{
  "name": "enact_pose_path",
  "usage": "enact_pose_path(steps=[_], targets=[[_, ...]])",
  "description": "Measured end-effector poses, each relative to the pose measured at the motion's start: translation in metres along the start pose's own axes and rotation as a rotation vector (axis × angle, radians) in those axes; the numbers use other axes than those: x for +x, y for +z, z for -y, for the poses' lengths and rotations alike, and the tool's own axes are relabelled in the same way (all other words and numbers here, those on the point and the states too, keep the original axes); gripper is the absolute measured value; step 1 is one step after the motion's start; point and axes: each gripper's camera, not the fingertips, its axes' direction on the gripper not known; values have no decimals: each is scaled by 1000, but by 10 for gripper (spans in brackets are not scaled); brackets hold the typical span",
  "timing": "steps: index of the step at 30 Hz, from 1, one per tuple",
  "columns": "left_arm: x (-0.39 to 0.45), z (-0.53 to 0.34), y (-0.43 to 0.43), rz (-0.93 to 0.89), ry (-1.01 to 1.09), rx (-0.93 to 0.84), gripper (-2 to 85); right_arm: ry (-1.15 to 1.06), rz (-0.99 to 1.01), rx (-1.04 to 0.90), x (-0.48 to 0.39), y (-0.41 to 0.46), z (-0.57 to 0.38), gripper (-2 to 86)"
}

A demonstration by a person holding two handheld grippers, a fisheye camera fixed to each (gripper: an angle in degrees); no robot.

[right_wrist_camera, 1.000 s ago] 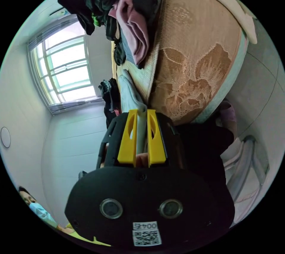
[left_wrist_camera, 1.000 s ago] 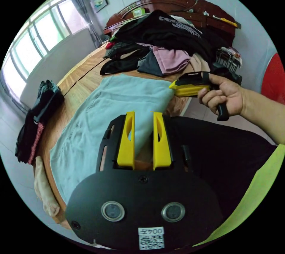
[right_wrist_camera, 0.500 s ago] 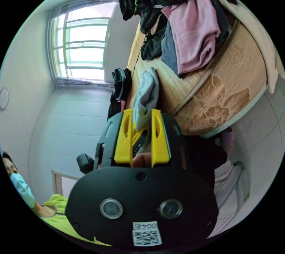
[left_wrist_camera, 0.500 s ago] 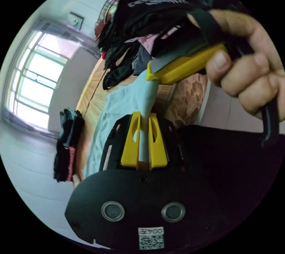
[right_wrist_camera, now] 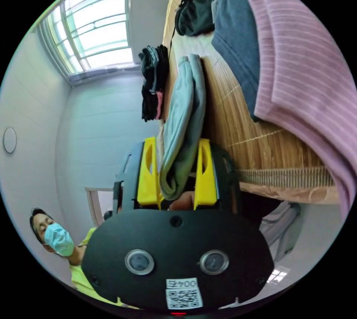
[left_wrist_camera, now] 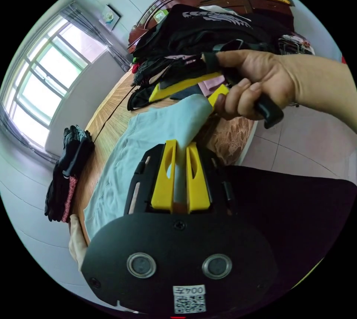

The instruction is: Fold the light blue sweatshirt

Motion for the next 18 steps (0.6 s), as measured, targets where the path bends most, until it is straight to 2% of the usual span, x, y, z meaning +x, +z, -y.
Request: enact_pose_path(steps=[3,6,12,13,15,18], targets=[[-9,-10,1,-33,-19,12,49,-50,-109,-91,-1,12,9,63],[-37,-29,-12,-132,-106,47,64,-91,-80,-62,-1,10,4,50],[-149,-136,-31,-183,-634,156,16,-111,-66,-42,-14,10,-4,48],[-167,-158,-27,-144,-705,150,12,-113,-74,-44,-17,10,-4,48],[-186,-177,-9,-53,-778,32,7,-131,-104,-54,-33,15,-3,47],[-197,-197,32,-62,-806,-83,3,-159,-139,-73,-63,24,-1,47]])
